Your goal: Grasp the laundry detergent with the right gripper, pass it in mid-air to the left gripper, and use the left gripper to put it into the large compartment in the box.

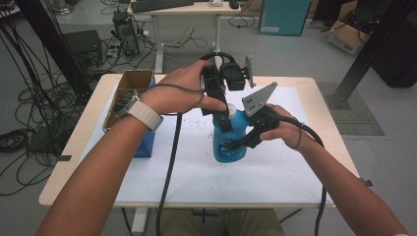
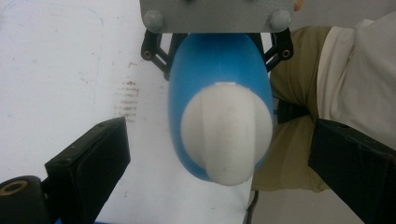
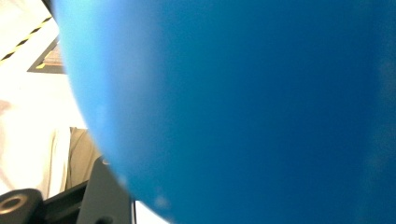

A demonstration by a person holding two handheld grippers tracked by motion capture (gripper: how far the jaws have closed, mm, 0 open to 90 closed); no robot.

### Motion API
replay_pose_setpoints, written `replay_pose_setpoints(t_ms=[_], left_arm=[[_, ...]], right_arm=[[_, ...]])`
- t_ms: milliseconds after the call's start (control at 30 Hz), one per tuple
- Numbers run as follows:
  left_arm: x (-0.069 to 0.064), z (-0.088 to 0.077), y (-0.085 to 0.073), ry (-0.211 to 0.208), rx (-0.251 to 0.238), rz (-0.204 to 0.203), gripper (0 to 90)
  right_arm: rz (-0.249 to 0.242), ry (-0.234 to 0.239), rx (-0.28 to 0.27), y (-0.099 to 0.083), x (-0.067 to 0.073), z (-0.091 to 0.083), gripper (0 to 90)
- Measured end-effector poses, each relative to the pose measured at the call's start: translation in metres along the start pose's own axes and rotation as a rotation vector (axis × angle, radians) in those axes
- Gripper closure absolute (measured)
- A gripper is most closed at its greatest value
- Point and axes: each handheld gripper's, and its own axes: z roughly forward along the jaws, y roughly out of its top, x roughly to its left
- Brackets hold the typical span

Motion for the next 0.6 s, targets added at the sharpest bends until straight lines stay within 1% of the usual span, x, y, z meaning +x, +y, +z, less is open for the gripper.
replay_pose_setpoints(t_ms=[67,133,200,233,267,567,600], left_arm=[[0.0002,0.0000,0.0003,-0.003,0.002,-0.001,6.0],[0.0017,0.0002,0.0007,-0.001,0.005,0.017,6.0],[0.0020,0.0000,0.0008,-0.007,0.007,0.017,6.0],[0.0008,0.0000,0.0006,-0.008,0.007,0.000,6.0],[0.0008,0.0003,0.0005,-0.007,0.001,-0.004,6.0],[0.0010,0.0002,0.0002,-0.004,0.002,-0.005,6.2],[0.0010,0.0001,0.0001,-0.005,0.003,-0.006,6.2]], right_arm=[[-0.003,-0.001,-0.003,-0.0004,-0.0003,0.0003,43.4],[0.002,-0.002,-0.003,-0.0004,-0.0001,0.0001,43.4],[0.002,-0.001,-0.001,-0.0006,-0.0001,-0.0003,43.4],[0.001,-0.002,-0.001,-0.0007,-0.0002,-0.0003,43.5],[0.001,-0.001,0.000,-0.0008,-0.0003,-0.0005,43.4],[0.012,-0.001,-0.002,-0.0013,-0.0001,-0.0019,43.4],[0.007,0.000,-0.001,-0.0014,-0.0004,-0.0020,43.4]])
